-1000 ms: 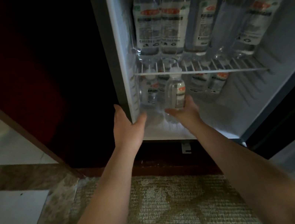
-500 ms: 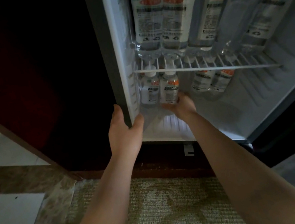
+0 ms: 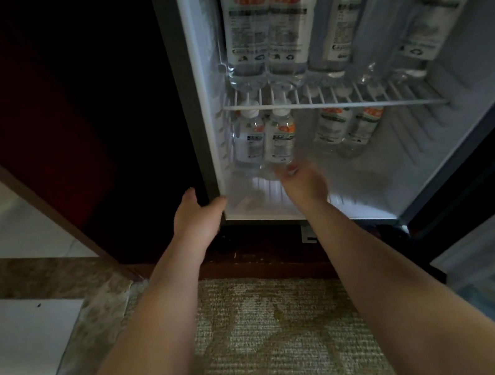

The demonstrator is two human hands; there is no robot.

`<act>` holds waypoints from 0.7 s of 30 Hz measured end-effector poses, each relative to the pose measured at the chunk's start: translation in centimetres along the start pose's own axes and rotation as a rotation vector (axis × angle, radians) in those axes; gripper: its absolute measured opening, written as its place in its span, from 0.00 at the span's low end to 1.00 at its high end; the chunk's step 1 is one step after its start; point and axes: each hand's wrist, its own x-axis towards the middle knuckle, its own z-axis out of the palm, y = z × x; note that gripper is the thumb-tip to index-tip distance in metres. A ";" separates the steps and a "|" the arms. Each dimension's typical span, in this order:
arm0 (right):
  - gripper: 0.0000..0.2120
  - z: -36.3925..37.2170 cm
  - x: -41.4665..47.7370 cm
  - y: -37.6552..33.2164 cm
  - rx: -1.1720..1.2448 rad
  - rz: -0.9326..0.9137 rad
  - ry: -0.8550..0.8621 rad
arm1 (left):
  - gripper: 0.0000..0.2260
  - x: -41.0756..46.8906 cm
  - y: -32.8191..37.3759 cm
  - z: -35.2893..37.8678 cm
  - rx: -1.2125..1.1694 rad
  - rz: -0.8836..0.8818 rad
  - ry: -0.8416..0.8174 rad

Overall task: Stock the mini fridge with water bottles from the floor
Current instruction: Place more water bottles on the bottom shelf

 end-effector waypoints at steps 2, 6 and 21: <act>0.15 -0.4 -1.7 -0.6 -0.059 -0.051 -0.107 | 0.04 -0.6 -0.3 -0.7 0.069 -0.053 -0.027; 0.17 -1.2 -5.3 -2.0 -0.146 -0.103 -0.343 | 0.10 -2.1 -0.3 -2.0 0.146 -0.044 -0.121; 0.07 -4.2 -25.4 -15.7 -0.215 -0.397 -0.542 | 0.06 -12.8 -2.3 -18.3 0.114 0.044 0.040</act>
